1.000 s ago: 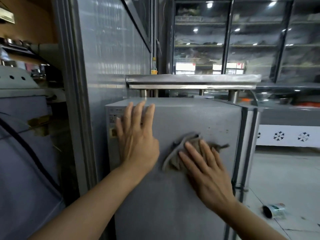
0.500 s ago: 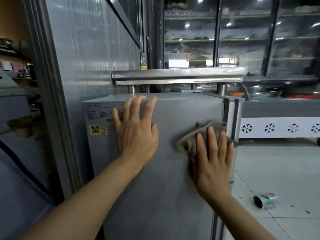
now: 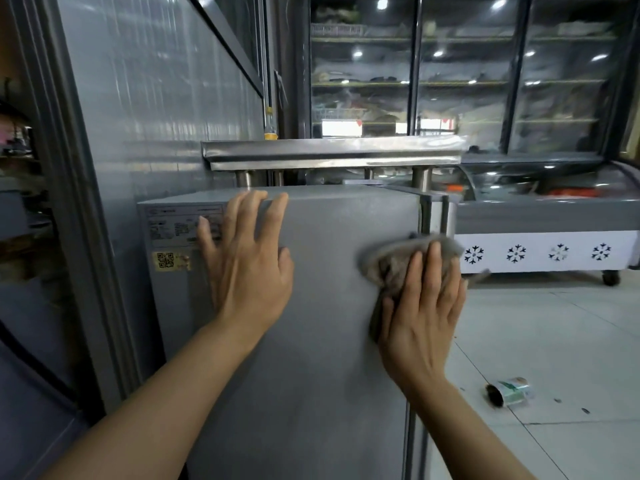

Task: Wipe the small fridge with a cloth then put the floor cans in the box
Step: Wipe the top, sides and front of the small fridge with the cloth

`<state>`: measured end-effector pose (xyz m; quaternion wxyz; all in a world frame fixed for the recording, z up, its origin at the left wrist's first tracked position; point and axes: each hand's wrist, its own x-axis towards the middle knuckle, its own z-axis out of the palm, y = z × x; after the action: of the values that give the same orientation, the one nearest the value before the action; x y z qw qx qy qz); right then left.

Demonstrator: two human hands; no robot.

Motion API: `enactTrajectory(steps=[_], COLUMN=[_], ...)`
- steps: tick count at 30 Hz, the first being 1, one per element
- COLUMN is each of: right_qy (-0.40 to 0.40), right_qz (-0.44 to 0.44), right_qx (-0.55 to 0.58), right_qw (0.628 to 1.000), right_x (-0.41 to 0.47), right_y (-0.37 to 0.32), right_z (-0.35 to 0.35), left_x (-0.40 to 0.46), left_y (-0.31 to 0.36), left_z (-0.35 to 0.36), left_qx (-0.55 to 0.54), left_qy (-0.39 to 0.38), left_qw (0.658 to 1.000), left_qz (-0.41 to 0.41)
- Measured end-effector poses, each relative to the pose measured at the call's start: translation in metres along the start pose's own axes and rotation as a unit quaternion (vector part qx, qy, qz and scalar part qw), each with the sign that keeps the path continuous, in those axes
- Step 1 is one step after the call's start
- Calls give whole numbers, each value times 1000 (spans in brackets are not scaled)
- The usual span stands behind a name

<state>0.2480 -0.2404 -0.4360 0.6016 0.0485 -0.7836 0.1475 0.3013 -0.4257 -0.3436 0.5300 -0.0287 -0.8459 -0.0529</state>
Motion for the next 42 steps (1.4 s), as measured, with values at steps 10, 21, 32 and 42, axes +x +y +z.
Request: enactTrajectory(steps=[10, 21, 32, 42], right_qy=[44, -37, -59, 3], right_qz=[-29, -59, -243, -222], right_qx=[39, 36, 49, 81], right_qw=[998, 997, 967, 972], right_x=[-7, -50, -124, -26], right_y=[16, 17, 41, -30], right_z=[12, 6, 35, 25], left_x=[-2, -86, -116, -123], left_y=[-4, -15, -35, -57], left_z=[8, 32, 53, 41], left_qx=[2, 8, 40, 38], left_qy=[15, -65, -89, -75], left_qw=[1000, 998, 995, 996], left_qz=[5, 8, 17, 2])
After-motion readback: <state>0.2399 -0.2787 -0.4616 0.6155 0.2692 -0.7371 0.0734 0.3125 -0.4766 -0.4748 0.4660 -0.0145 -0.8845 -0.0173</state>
